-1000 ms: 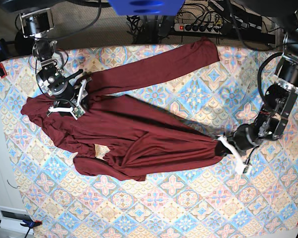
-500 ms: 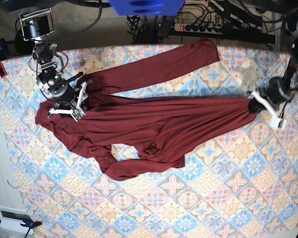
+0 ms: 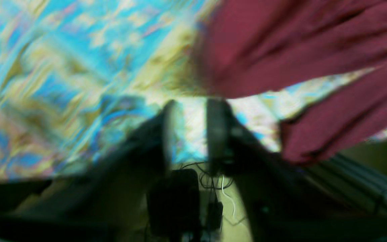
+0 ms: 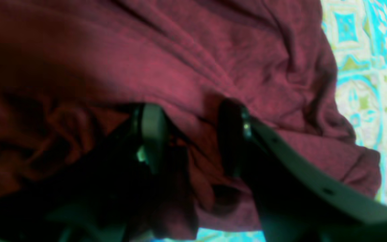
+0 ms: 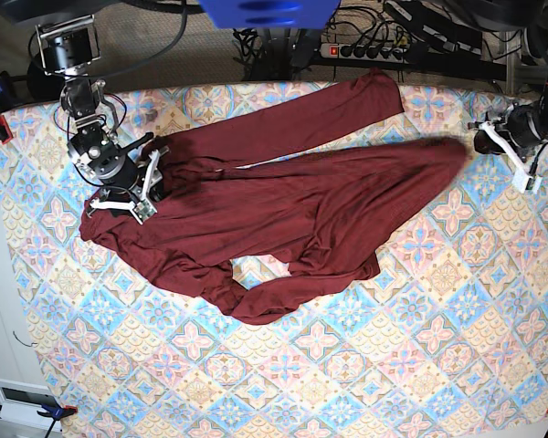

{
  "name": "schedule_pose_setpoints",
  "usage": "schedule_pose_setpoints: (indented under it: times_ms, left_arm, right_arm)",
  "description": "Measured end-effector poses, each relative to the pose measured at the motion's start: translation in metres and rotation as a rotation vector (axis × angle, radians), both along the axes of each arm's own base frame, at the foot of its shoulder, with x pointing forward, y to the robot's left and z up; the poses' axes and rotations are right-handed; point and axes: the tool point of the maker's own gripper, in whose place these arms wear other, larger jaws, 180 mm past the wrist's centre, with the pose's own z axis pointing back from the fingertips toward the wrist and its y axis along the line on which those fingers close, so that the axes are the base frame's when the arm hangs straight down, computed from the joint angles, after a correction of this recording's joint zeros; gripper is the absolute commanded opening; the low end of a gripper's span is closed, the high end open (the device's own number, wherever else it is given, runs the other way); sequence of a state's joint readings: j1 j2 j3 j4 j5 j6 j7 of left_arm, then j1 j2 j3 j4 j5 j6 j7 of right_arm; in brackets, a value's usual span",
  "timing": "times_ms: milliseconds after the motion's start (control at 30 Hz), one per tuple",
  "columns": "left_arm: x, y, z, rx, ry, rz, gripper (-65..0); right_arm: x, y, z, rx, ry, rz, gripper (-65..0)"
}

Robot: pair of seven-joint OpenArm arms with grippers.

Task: Layout the t-shirt on the table in an organized manner, then fold the t-shirt properly
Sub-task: 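Grasp the shirt hem with the left gripper and pull it outward, then grasp the shirt edge with the left gripper and drag it flat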

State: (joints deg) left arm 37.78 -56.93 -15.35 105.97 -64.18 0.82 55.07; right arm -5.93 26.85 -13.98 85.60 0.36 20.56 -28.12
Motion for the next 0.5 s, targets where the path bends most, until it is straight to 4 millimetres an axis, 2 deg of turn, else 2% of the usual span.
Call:
schedule_pose_setpoints:
  times_ms: [67, 200, 233, 333, 400, 467, 500]
  left_arm:
    - [0.006, 0.000, 0.006, -0.025, -0.031, 0.019, -37.2]
    - [0.019, -0.001, 0.024, -0.110, -0.093, 0.085, -36.9]
    - [0.027, -0.001, 0.029, -0.129, -0.118, 0.104, -36.9]
    - [0.075, 0.004, 0.055, -0.214, -0.296, 0.194, -36.8]
    - [0.097, -0.001, 0.053, -0.267, -0.324, 0.214, -36.7]
    - [0.116, -0.014, 0.033, -0.286, -0.291, 0.224, -36.7]
    - [0.125, -0.030, 0.017, -0.313, -0.265, 0.214, -36.8]
  right_arm:
    - [0.000, 0.000, 0.001, -0.003, -0.002, 0.000, -40.3]
    - [0.000, -0.001, 0.001, -0.007, 0.000, 0.000, -40.3]
    - [0.000, 0.000, 0.001, -0.006, 0.000, -0.001, -40.3]
    - [0.000, 0.000, 0.001, -0.009, -0.002, -0.001, -40.3]
    - [-0.001, -0.001, 0.001, -0.011, 0.001, -0.001, -40.3]
    - [-0.001, -0.002, 0.000, -0.020, 0.006, -0.003, -40.3]
    - [-0.002, -0.002, 0.001, -0.014, 0.004, -0.003, -40.3]
